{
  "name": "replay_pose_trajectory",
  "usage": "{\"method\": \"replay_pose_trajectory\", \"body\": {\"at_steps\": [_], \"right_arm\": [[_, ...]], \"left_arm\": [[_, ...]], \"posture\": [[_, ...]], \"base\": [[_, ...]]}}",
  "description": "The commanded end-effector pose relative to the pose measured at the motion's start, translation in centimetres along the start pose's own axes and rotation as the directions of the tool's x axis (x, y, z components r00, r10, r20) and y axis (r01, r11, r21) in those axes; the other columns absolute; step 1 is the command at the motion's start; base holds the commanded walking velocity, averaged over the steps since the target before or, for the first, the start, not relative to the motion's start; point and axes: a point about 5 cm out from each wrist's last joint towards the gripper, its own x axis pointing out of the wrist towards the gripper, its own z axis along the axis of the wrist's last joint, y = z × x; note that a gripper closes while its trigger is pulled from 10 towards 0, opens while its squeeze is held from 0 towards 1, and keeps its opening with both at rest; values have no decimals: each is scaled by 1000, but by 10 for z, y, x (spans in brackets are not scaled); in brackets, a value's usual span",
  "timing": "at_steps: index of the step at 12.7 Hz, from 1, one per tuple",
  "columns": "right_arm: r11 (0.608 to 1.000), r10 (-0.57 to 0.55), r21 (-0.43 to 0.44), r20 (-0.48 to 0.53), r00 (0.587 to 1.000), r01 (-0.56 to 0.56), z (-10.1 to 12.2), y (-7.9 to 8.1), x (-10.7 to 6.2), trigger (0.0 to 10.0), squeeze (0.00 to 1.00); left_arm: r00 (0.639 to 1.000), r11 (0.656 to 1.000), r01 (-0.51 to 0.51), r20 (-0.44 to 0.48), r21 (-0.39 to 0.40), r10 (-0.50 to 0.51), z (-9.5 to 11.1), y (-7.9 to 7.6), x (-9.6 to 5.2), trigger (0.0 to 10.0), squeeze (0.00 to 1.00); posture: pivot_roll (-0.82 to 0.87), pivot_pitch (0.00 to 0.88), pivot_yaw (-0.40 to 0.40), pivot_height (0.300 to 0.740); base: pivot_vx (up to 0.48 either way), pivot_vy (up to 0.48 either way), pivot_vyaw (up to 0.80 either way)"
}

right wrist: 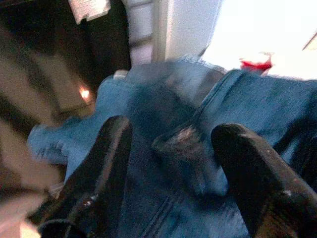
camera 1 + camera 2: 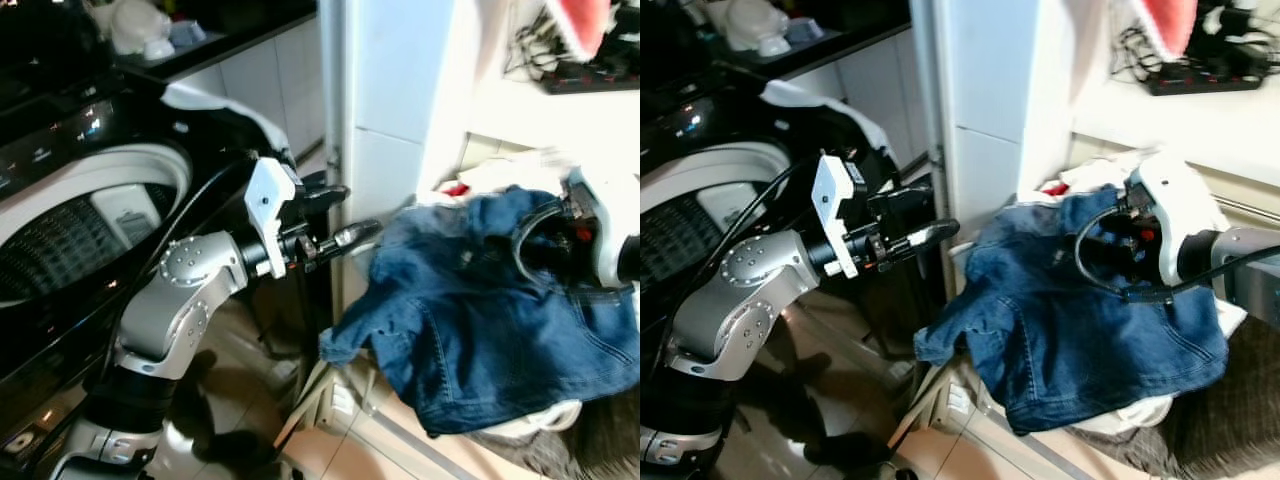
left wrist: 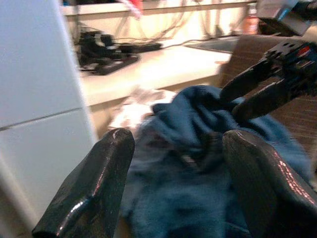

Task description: Clothes washing

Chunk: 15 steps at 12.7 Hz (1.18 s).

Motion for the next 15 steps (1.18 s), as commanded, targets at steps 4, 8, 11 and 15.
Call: {"method": "replay_pose_trajectory", "body": {"at_steps": [4, 8, 11, 15], "right_arm": [[979, -46, -205, -227, 973, -1, -40, 2, 17, 10000, 0], [981, -107, -178, -162, 981, 78, -57, -14, 44, 10000, 0], [983, -96, -165, -123, 988, 75, -71, -19, 61, 8784, 0], [985, -42, -175, -157, 987, 14, -77, -21, 62, 0, 0]], "left_arm": [[992, 993, 114, -48, -43, -116, 0, -13, -6, 10000, 0], [985, 987, 148, -84, -61, -153, -1, -16, -9, 10000, 0], [984, 986, 149, -89, -71, -155, -1, -16, -9, 10000, 0], [980, 983, 164, -101, -85, -172, -1, -18, -11, 10000, 0]], "posture": [[-60, 0, 112, 740], [-49, 0, 110, 740], [-43, 0, 110, 740], [-39, 0, 106, 740]], "base": [[0, 0, 0], [0, 0, 0], [0, 0, 0], [0, 0, 0]]}}
